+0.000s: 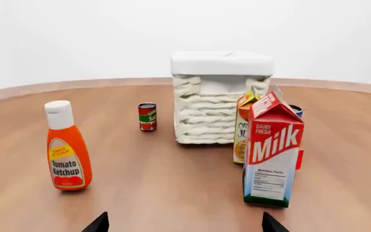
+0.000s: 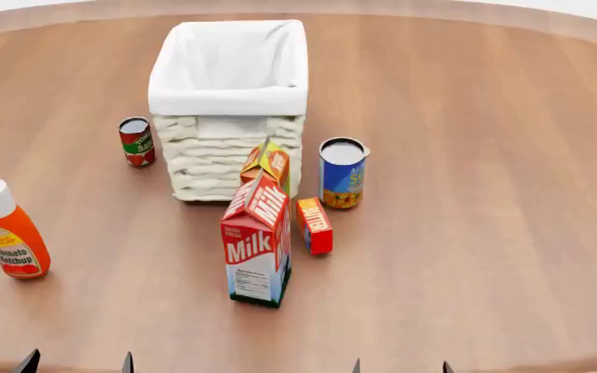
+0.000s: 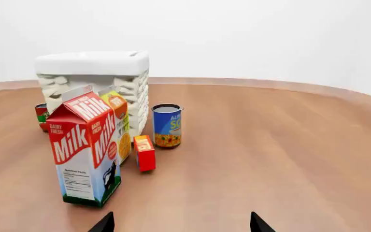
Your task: Pick up the butter and put it in the basket.
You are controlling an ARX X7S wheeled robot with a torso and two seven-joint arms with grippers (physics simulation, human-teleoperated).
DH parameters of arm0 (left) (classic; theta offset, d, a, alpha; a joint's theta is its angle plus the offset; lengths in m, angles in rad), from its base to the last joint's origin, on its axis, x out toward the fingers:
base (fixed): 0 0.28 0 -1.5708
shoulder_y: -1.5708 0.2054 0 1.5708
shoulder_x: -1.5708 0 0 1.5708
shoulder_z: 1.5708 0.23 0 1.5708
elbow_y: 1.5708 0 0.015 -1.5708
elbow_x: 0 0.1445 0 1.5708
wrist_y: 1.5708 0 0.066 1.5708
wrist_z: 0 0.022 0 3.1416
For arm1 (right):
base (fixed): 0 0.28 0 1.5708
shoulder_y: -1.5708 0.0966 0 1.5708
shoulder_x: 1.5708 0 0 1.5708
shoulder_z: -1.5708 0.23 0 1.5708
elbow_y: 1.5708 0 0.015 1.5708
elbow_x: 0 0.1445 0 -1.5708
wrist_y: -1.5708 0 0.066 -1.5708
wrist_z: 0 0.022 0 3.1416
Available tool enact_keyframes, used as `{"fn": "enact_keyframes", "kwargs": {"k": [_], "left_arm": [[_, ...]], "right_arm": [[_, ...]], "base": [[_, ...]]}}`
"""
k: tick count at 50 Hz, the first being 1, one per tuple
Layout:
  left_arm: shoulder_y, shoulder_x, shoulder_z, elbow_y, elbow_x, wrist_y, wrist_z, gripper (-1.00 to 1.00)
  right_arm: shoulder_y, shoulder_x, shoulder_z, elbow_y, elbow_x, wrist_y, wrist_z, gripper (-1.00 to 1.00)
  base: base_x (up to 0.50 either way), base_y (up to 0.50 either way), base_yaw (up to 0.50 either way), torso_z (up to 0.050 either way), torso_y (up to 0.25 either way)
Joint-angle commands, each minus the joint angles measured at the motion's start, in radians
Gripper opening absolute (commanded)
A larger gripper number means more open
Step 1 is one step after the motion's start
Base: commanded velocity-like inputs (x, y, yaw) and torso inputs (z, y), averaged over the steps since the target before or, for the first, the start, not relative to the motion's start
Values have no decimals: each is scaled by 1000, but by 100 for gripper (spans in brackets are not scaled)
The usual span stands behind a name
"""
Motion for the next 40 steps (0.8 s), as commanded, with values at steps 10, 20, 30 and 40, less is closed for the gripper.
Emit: {"fn": "enact_keyframes", "kwargs": {"k": [10, 20, 30, 40], "left_arm": [[-9, -53, 67, -22, 3, 41, -84, 100], [-15, -65, 71, 0, -59, -9, -85, 100], [-18, -79, 84, 5, -76, -8, -97, 100], [-16, -91, 95, 15, -89, -11, -109, 100]], "right_arm": [[9, 41, -50, 1, 35, 29, 58, 100], [13, 66, -77, -17, 26, 87, 89, 100], [15, 79, -98, -31, 30, 93, 105, 100], [19, 92, -120, -39, 31, 96, 115, 100]], "base": [[0, 0, 0, 0, 0], [0, 0, 250, 0, 0], [0, 0, 500, 0, 0], [0, 0, 500, 0, 0]]}}
